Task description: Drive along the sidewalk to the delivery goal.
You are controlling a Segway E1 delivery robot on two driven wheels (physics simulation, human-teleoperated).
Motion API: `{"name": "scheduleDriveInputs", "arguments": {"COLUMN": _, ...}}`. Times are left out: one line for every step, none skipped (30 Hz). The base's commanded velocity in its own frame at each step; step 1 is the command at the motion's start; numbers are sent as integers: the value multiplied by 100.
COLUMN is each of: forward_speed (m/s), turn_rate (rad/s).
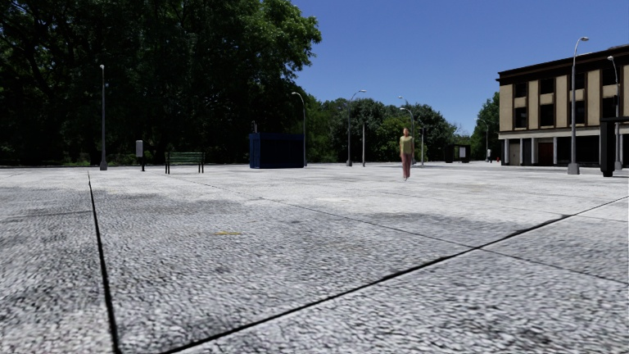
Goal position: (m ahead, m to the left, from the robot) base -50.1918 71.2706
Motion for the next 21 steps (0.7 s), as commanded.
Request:
{"name": "scheduleDriveInputs", "arguments": {"forward_speed": 200, "turn_rate": 4}}
{"name": "scheduleDriveInputs", "arguments": {"forward_speed": 200, "turn_rate": 13}}
{"name": "scheduleDriveInputs", "arguments": {"forward_speed": 200, "turn_rate": 30}}
{"name": "scheduleDriveInputs", "arguments": {"forward_speed": 200, "turn_rate": 30}}
{"name": "scheduleDriveInputs", "arguments": {"forward_speed": 200, "turn_rate": 44}}
{"name": "scheduleDriveInputs", "arguments": {"forward_speed": 200, "turn_rate": 48}}
{"name": "scheduleDriveInputs", "arguments": {"forward_speed": 200, "turn_rate": 49}}
{"name": "scheduleDriveInputs", "arguments": {"forward_speed": 200, "turn_rate": 49}}
{"name": "scheduleDriveInputs", "arguments": {"forward_speed": 200, "turn_rate": 49}}
{"name": "scheduleDriveInputs", "arguments": {"forward_speed": 200, "turn_rate": 49}}
{"name": "scheduleDriveInputs", "arguments": {"forward_speed": 200, "turn_rate": 49}}
{"name": "scheduleDriveInputs", "arguments": {"forward_speed": 200, "turn_rate": 49}}
{"name": "scheduleDriveInputs", "arguments": {"forward_speed": 200, "turn_rate": 49}}
{"name": "scheduleDriveInputs", "arguments": {"forward_speed": 200, "turn_rate": 49}}
{"name": "scheduleDriveInputs", "arguments": {"forward_speed": 200, "turn_rate": 49}}
{"name": "scheduleDriveInputs", "arguments": {"forward_speed": 200, "turn_rate": 49}}
{"name": "scheduleDriveInputs", "arguments": {"forward_speed": 200, "turn_rate": 49}}
{"name": "scheduleDriveInputs", "arguments": {"forward_speed": 200, "turn_rate": 49}}
{"name": "scheduleDriveInputs", "arguments": {"forward_speed": 200, "turn_rate": 49}}
{"name": "scheduleDriveInputs", "arguments": {"forward_speed": 200, "turn_rate": 49}}
{"name": "scheduleDriveInputs", "arguments": {"forward_speed": 200, "turn_rate": 49}}
